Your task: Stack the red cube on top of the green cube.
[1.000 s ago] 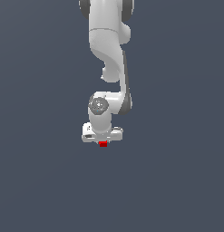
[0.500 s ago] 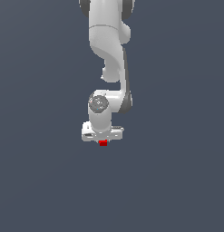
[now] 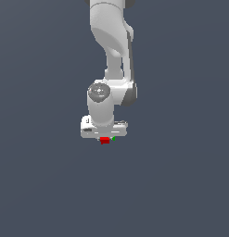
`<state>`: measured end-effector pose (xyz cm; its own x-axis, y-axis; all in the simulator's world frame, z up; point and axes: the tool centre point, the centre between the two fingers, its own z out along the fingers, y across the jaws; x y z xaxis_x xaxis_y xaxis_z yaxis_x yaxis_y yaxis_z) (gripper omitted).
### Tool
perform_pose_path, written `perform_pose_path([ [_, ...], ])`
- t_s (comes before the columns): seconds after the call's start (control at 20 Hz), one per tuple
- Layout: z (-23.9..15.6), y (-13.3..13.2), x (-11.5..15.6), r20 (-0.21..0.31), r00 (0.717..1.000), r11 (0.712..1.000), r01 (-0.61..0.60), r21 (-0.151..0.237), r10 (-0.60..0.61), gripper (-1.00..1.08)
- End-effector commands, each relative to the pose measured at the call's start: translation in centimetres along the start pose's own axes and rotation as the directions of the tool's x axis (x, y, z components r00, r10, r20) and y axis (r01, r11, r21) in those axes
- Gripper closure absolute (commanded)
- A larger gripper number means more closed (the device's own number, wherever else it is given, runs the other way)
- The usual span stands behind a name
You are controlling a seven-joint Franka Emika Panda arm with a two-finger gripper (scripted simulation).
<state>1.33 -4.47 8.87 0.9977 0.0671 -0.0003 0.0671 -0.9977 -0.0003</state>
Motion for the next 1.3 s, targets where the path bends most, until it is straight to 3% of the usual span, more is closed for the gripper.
perform_pose_path([
  [0.0, -1.5, 0.0, 0.0, 0.000, 1.000, 1.000, 0.000, 0.000, 0.000, 1.08],
  [0.65, -2.6, -0.2, -0.3, -0.001, 1.000, 1.000, 0.000, 0.000, 0.000, 1.08],
  [1.25, 1.1, -2.5, -4.1, -0.001, 1.000, 1.000, 0.000, 0.000, 0.000, 1.08],
])
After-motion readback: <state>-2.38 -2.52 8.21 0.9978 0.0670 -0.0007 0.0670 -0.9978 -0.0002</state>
